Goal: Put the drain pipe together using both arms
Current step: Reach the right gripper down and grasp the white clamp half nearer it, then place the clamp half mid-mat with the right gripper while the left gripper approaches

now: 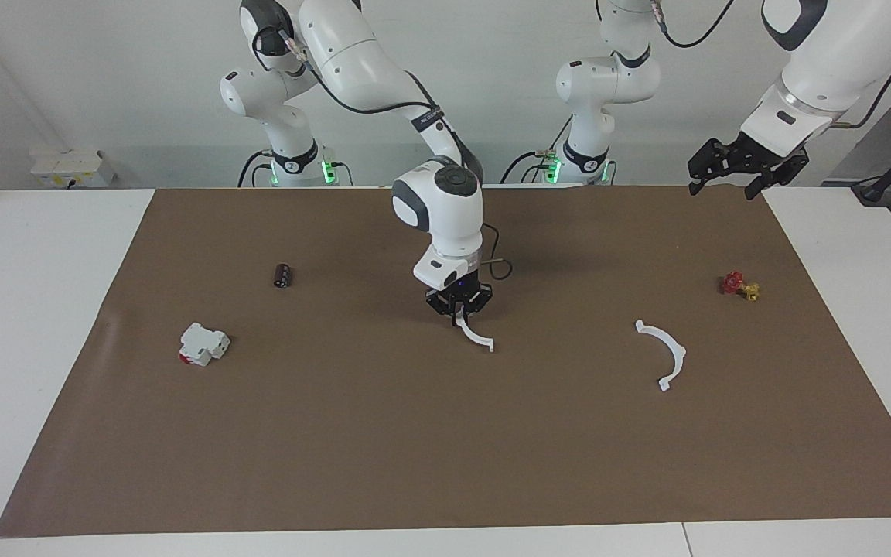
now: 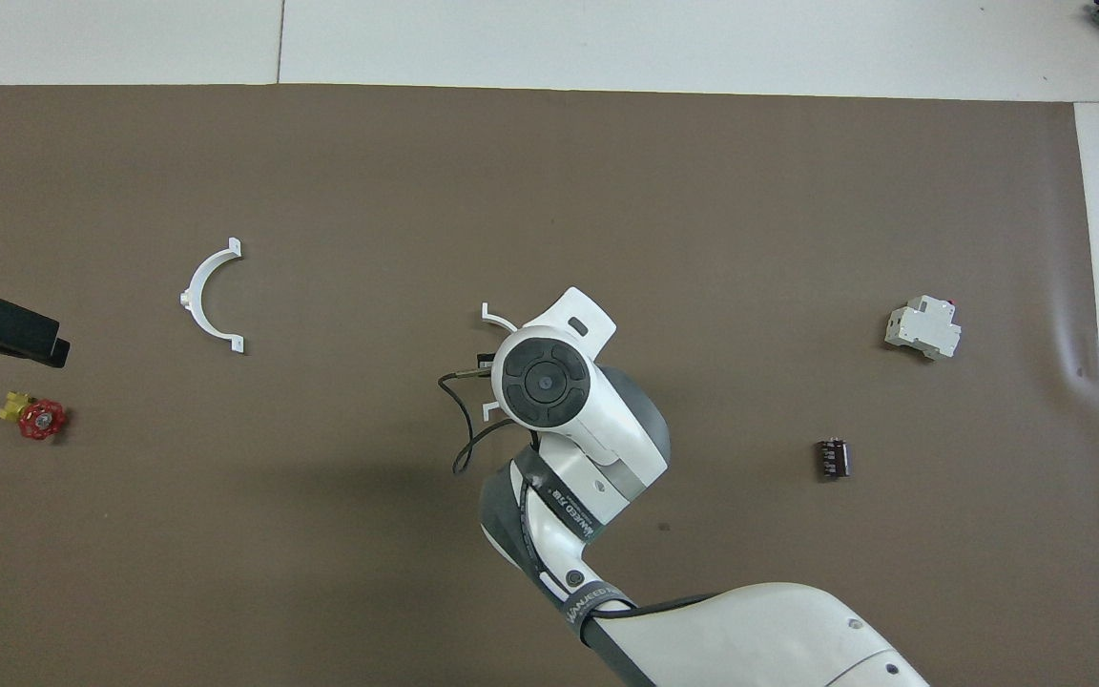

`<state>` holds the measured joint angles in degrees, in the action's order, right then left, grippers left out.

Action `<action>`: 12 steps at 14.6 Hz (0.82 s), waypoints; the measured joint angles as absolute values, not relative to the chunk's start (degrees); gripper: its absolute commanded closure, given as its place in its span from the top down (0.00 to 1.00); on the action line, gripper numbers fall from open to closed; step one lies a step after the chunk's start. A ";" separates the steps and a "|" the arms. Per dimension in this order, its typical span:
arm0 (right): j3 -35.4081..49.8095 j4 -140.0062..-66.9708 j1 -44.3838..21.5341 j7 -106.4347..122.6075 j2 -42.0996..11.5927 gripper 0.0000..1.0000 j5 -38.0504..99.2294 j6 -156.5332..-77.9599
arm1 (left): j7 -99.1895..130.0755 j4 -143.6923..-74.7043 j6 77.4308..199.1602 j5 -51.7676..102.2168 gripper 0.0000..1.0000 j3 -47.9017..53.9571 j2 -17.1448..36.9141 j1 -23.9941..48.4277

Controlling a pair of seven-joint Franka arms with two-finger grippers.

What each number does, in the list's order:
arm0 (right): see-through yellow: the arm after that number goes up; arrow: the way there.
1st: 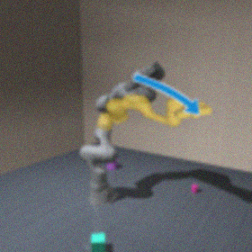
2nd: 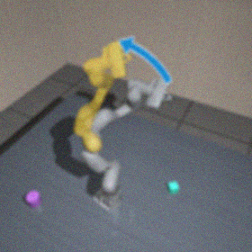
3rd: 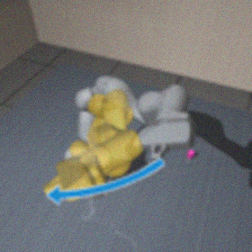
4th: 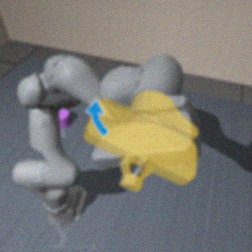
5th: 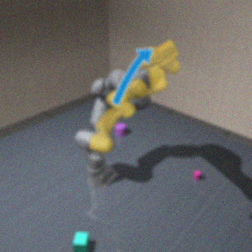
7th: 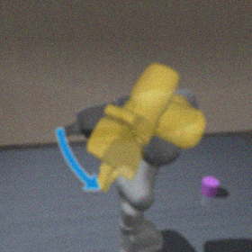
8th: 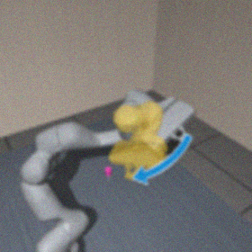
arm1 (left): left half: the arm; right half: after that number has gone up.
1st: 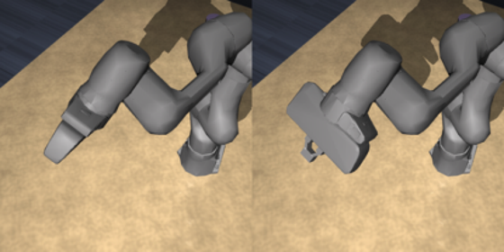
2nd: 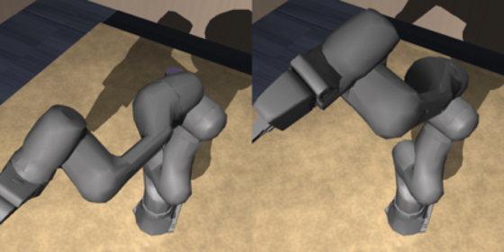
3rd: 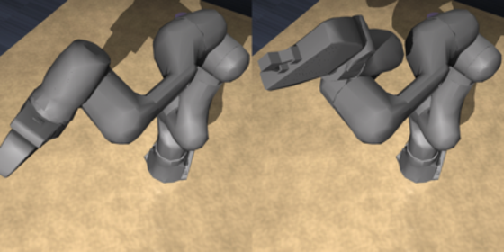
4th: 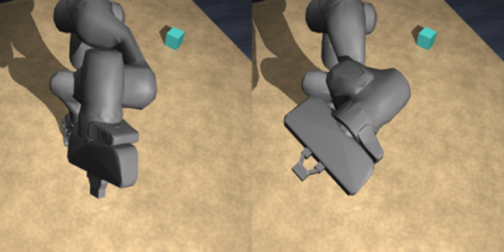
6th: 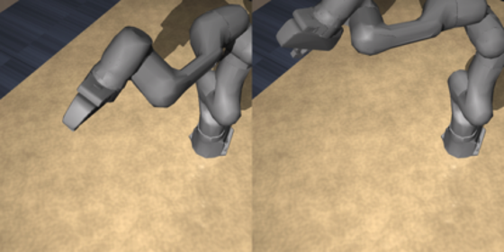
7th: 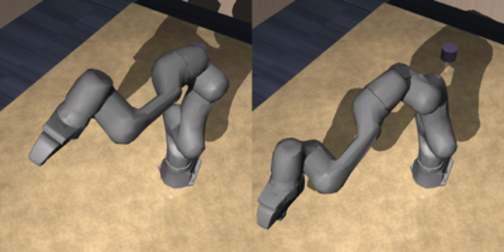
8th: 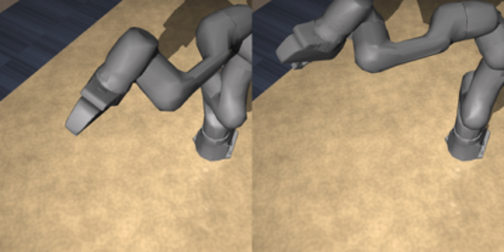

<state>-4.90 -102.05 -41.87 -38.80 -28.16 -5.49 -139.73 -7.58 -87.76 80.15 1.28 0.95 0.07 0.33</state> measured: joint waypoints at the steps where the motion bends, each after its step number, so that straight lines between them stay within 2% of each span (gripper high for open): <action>1: -4.89 -102.11 -41.91 -38.90 -28.25 0.00 -7.41 -139.73 | -7.58 -87.94 80.29 1.28 1.00 0.99 0.02 0.33; 6: -4.88 -102.18 -42.15 -38.96 -28.41 0.00 -10.13 -139.75 | -7.05 -89.72 84.27 1.28 1.00 1.08 -0.31 0.34; 7: -4.88 -102.18 -42.18 -38.96 -28.41 0.06 -10.14 -139.75 | -6.86 -90.36 85.09 1.28 1.00 1.12 -0.49 0.34; 8: -4.88 -102.18 -42.20 -38.96 -28.41 0.37 -10.15 -139.75 | -6.75 -91.13 86.28 1.28 1.00 1.17 -0.75 0.34; 9: -4.88 -102.18 -42.21 -38.96 -28.41 0.80 -10.15 -139.75 | -6.64 -92.07 87.55 1.28 1.00 1.20 -1.07 0.34; 10: -4.88 -102.18 -42.21 -38.97 -28.41 1.00 -10.15 -139.75 | -6.54 -93.19 89.08 1.28 1.00 1.21 -1.40 0.34; 12: -4.88 -102.18 -42.22 -39.22 -28.41 1.00 -10.15 -139.80 | -6.50 -95.40 92.45 1.28 1.00 1.21 -1.76 0.34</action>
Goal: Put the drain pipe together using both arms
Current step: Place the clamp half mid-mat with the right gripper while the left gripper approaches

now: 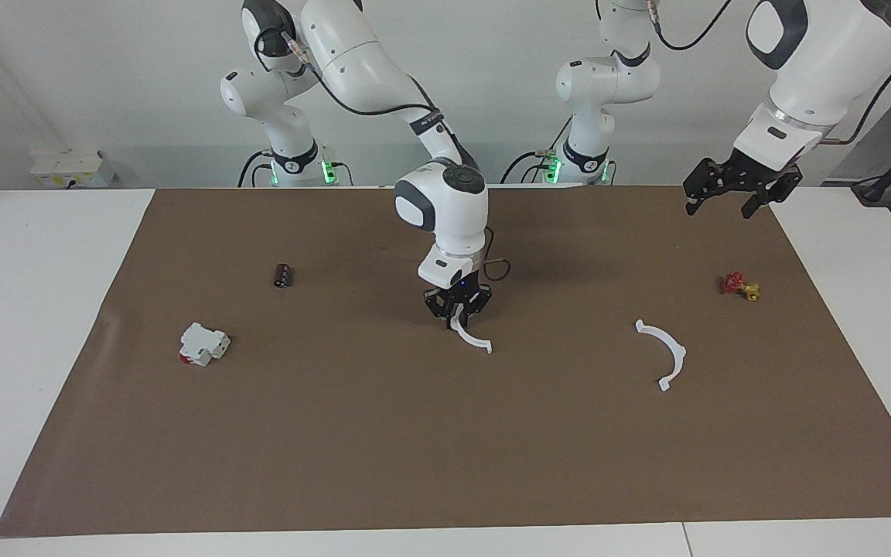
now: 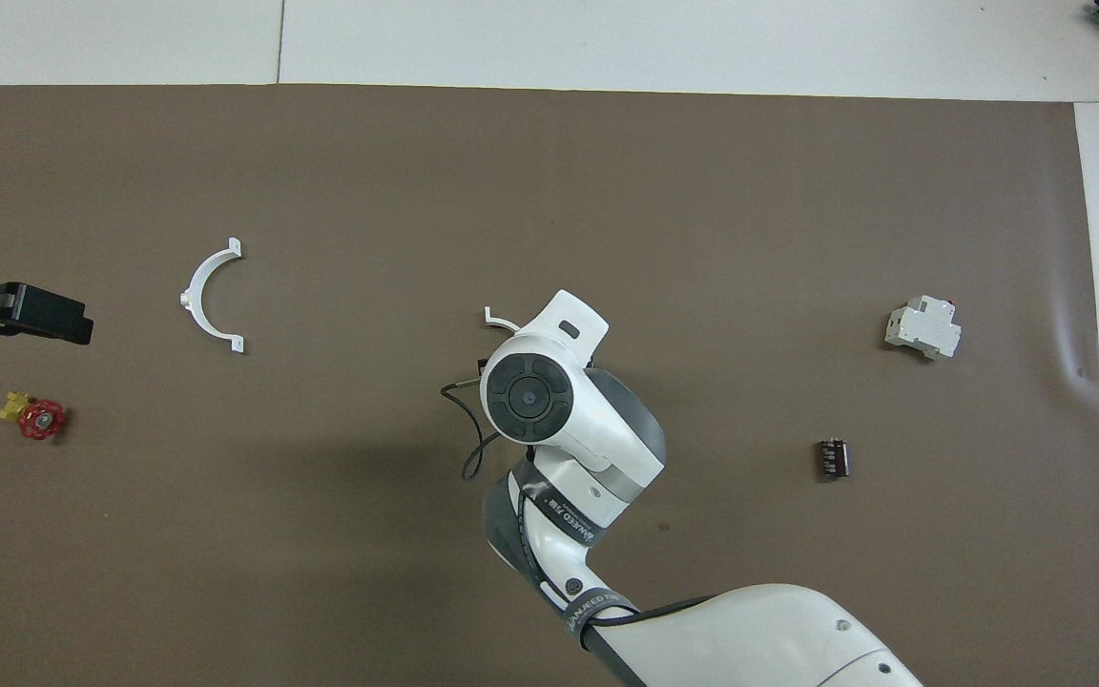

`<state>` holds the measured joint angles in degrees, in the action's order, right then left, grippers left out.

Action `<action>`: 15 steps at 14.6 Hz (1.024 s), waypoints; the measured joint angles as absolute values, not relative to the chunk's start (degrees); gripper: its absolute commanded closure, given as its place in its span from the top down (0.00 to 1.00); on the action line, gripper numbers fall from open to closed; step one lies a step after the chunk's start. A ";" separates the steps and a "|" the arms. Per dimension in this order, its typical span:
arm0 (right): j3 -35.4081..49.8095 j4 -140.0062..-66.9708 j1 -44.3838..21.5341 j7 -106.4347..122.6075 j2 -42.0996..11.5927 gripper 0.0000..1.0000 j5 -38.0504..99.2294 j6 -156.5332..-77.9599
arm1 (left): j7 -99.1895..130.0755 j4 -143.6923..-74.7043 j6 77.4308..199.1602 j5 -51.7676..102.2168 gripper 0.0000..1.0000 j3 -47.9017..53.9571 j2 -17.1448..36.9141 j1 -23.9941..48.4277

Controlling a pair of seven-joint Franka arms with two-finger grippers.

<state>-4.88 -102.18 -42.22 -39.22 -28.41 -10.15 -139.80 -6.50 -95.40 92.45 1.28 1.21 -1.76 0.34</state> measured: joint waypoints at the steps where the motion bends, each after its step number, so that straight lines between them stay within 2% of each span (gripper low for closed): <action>1: -4.89 -102.13 -42.32 -39.39 -28.41 1.00 -10.15 -139.86 | -6.47 -96.53 94.43 1.28 1.00 1.21 -1.76 0.34; 4: -4.94 -101.31 -42.89 -40.59 -27.74 1.00 -10.15 -139.93 | -6.33 -100.39 101.36 1.28 1.00 1.08 -1.16 0.31; 7: -5.54 -100.59 -41.11 -40.78 -23.37 1.00 -10.15 -137.84 | -6.19 -101.81 107.58 1.28 1.00 0.82 1.75 -0.49; 11: -5.73 -100.46 -33.95 -38.29 -15.27 1.00 -10.03 -130.31 | -6.19 -102.70 116.97 1.28 1.00 0.74 8.04 -2.08; 15: -5.85 -100.52 -25.73 -29.45 -9.76 1.00 -4.49 -122.47 | -6.19 -104.57 124.46 1.28 1.00 0.75 11.98 -2.20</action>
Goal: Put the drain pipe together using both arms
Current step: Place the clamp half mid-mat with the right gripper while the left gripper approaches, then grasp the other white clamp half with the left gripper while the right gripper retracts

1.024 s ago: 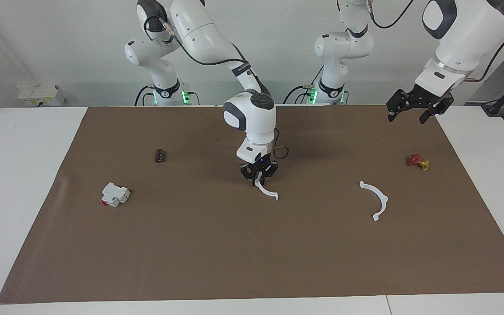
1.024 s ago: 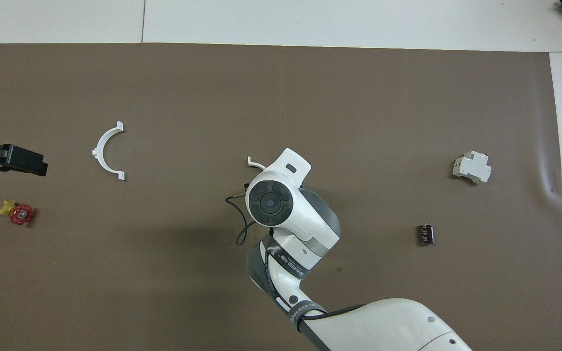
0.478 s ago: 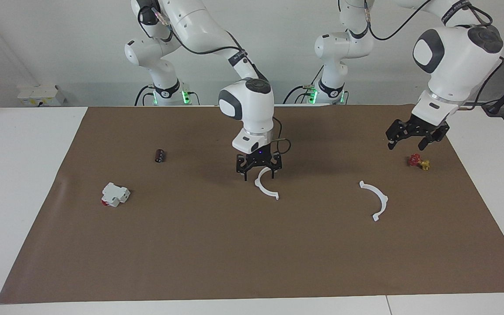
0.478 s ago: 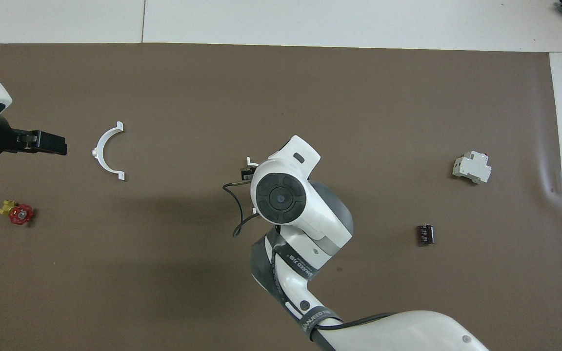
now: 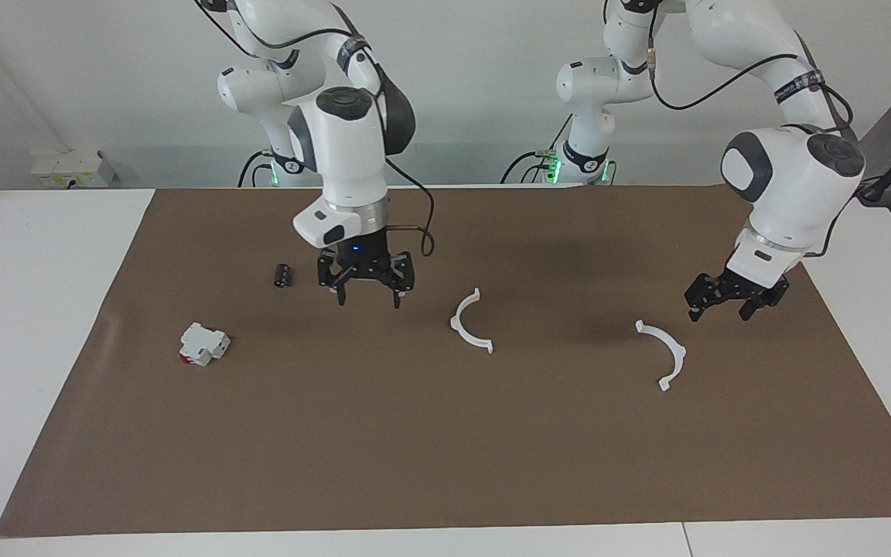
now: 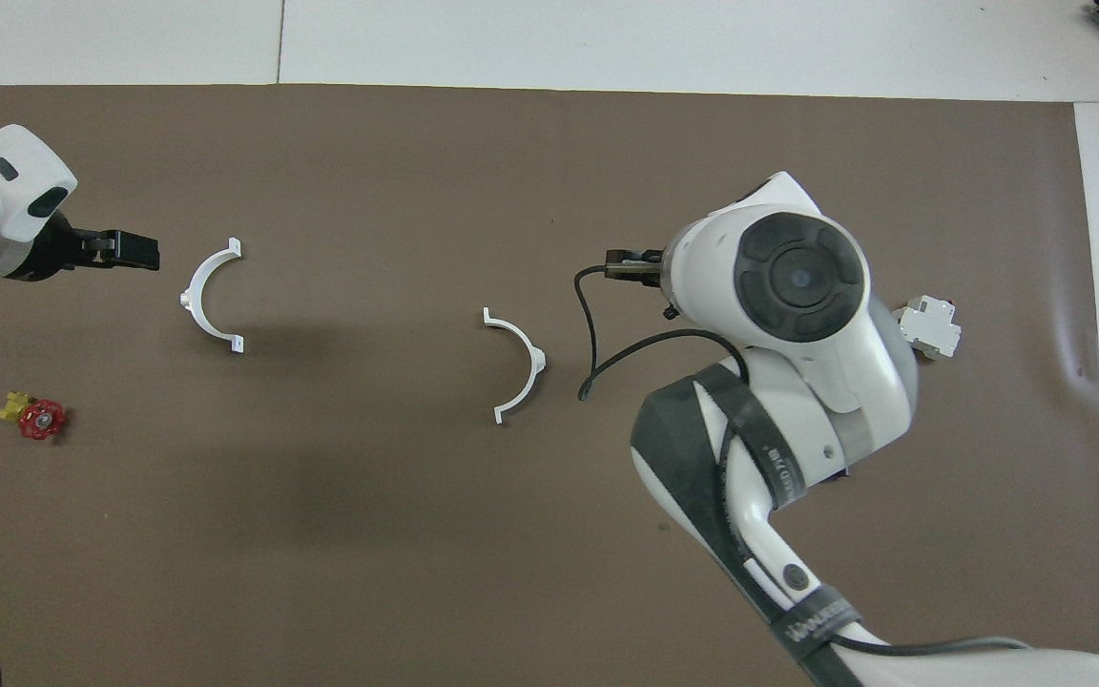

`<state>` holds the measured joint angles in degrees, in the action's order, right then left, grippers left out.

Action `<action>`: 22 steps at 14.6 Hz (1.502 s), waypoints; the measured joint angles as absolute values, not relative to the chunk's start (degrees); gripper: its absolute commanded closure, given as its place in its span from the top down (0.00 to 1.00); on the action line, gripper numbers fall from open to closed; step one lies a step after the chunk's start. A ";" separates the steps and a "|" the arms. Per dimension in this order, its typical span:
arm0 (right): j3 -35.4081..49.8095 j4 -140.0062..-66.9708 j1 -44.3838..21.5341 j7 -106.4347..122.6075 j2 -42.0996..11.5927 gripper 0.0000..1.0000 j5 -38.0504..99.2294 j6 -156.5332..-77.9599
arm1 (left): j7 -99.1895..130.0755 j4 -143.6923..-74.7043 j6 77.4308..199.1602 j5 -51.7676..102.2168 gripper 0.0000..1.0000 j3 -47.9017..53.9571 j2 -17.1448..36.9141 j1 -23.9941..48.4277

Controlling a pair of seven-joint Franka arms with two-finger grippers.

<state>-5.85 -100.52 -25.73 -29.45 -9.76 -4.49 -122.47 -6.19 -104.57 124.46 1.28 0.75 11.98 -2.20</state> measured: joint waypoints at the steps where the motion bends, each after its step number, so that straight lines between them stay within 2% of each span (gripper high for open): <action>1: -5.87 -100.52 -23.30 -26.70 -8.62 1.00 -3.93 -120.57 | -6.19 -104.78 125.90 1.28 1.00 0.75 12.98 -2.20; 5: -5.97 -100.47 -15.20 -18.43 -4.53 1.00 -3.38 -114.06 | -6.19 -105.01 130.39 1.28 1.00 0.76 17.44 -2.24; 7: -6.05 -99.97 -12.71 -15.91 -1.87 1.00 -3.38 -108.77 | -6.18 -105.26 131.94 1.28 0.90 0.79 19.24 -2.24; 10: -6.16 -97.14 -9.05 -10.79 1.32 1.00 -3.38 -99.40 | -5.65 -107.08 136.46 1.28 0.89 0.81 21.08 -2.24; 12: -6.23 -96.54 -6.44 -7.62 3.00 1.00 -3.37 -96.10 | -5.43 -108.49 138.50 1.28 0.86 0.86 22.21 -2.23; 14: -6.29 -96.23 -4.74 -6.29 3.71 1.00 -3.37 -94.38 | -5.31 -110.56 141.05 1.28 0.65 0.86 22.71 -2.24; 16: -6.19 -94.41 -4.51 -6.19 3.84 1.00 -3.35 -92.17 | -4.15 -111.55 141.77 1.29 0.54 0.91 22.50 -2.24; 17: -5.97 -93.48 -4.54 -6.19 3.85 1.00 -3.01 -91.24 | -3.31 -111.60 141.64 1.29 0.40 0.97 22.26 -2.23; 18: -5.82 -92.95 -4.63 -6.19 3.85 1.00 -2.07 -90.77 | -2.66 -111.63 141.53 1.29 0.14 1.01 22.15 -2.23; 19: -5.76 -92.75 -4.74 -6.19 3.84 1.00 -1.16 -90.40 | -2.31 -111.63 141.53 1.29 0.00 1.02 22.02 -2.23; 22: -5.72 -92.03 -4.81 -6.19 3.78 1.00 -0.91 -88.23 | -1.69 -111.67 140.65 1.28 0.00 1.39 21.56 -2.10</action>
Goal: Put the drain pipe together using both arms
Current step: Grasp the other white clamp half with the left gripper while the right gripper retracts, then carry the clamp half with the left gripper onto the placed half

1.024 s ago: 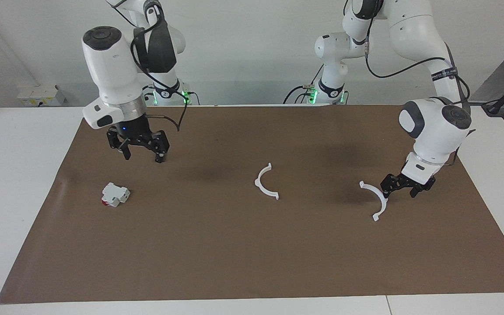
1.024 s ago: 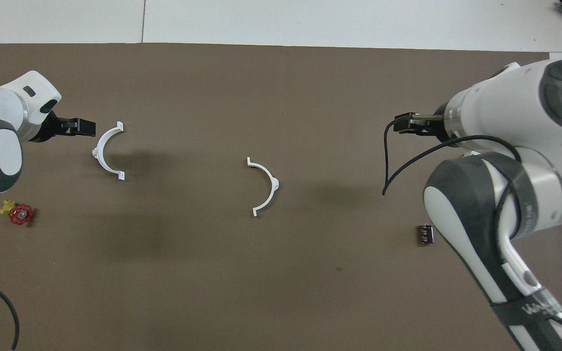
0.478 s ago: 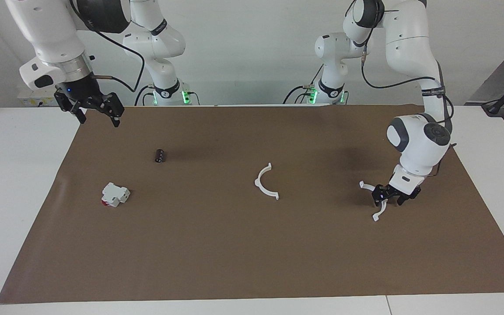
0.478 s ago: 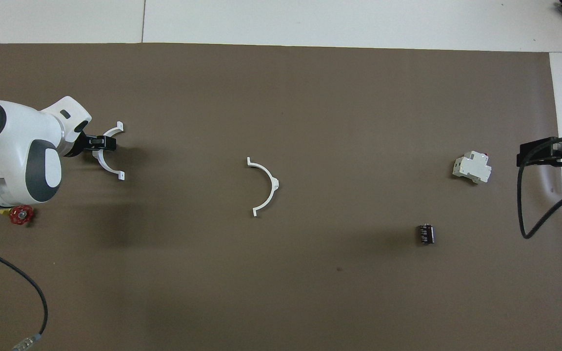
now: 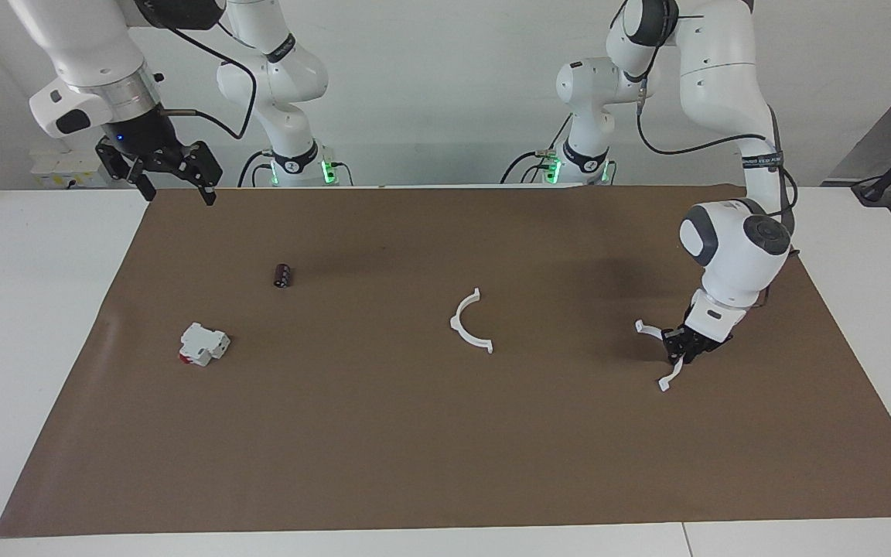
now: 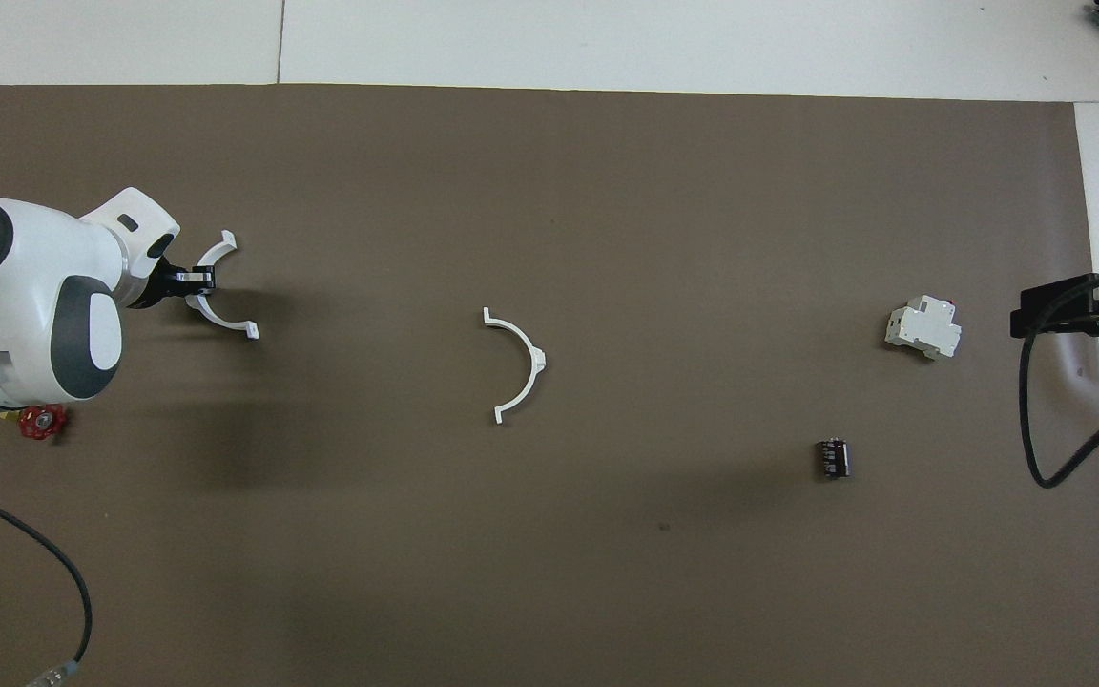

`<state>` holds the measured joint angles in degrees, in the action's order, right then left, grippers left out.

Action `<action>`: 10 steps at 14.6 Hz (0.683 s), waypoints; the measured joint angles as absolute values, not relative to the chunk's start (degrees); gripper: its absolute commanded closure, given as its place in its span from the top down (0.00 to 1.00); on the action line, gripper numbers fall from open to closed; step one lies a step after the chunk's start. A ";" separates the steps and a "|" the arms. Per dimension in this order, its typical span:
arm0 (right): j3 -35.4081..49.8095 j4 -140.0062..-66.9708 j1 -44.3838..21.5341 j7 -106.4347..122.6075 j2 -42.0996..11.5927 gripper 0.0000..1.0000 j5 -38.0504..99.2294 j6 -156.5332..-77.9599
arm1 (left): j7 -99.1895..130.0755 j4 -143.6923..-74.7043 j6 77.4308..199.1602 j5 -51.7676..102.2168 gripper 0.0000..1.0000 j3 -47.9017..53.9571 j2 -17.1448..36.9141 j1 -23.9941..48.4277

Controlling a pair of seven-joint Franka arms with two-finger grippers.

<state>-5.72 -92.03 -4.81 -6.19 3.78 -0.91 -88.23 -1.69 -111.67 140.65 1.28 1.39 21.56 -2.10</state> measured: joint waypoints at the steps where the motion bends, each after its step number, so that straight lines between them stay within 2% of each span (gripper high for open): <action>1: -5.72 -91.79 -4.81 -6.19 3.74 1.00 -0.91 -88.04 | -1.57 -111.67 139.77 1.28 0.00 1.36 21.37 -2.10; 6: -5.97 -91.85 -4.56 -6.19 3.37 1.00 -0.91 -88.02 | -1.56 -111.84 135.14 1.28 0.00 1.63 18.16 -0.71; 10: -5.73 -92.01 -4.83 -6.19 3.30 1.00 -1.72 -88.88 | 5.56 -112.48 135.11 -0.27 0.00 1.95 17.30 8.94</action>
<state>-5.73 -92.01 -4.83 -6.19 3.30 -1.72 -88.88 5.56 -112.48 135.11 -0.27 1.95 17.30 8.94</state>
